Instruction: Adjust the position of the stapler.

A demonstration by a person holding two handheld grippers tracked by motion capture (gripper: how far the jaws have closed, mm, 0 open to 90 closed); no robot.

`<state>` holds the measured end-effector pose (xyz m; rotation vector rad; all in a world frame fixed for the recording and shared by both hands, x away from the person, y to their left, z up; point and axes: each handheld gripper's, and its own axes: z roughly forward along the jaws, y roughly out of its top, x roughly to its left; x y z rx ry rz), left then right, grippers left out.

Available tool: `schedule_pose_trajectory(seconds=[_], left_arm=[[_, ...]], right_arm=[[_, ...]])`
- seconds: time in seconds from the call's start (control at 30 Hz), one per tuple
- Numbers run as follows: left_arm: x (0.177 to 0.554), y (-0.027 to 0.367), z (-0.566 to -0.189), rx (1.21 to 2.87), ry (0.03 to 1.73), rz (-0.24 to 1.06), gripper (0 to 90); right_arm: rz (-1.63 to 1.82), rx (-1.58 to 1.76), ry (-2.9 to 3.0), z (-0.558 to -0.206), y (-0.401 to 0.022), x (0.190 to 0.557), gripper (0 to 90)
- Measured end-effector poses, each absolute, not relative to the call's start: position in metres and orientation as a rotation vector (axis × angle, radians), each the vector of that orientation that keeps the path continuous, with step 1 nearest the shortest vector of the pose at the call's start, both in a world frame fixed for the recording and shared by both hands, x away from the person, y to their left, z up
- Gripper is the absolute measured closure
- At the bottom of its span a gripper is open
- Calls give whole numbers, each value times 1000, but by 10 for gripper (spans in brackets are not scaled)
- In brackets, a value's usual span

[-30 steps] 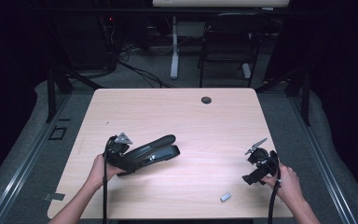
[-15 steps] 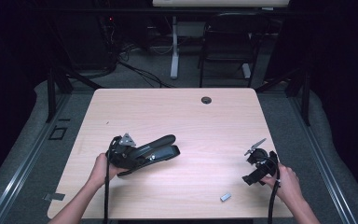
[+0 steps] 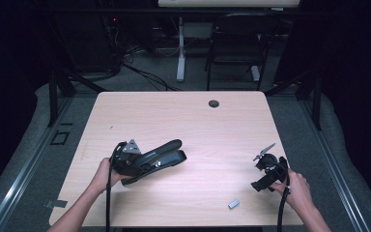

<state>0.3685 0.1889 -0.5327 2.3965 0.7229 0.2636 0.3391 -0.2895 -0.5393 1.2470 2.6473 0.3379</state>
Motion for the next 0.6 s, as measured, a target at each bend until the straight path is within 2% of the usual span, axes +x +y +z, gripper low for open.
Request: schedule_pose_trajectory(seconds=[0.6], left_arm=[[364, 182, -535, 2378, 614, 212, 507]], right_arm=[[319, 1241, 2674, -541, -288, 341, 10]])
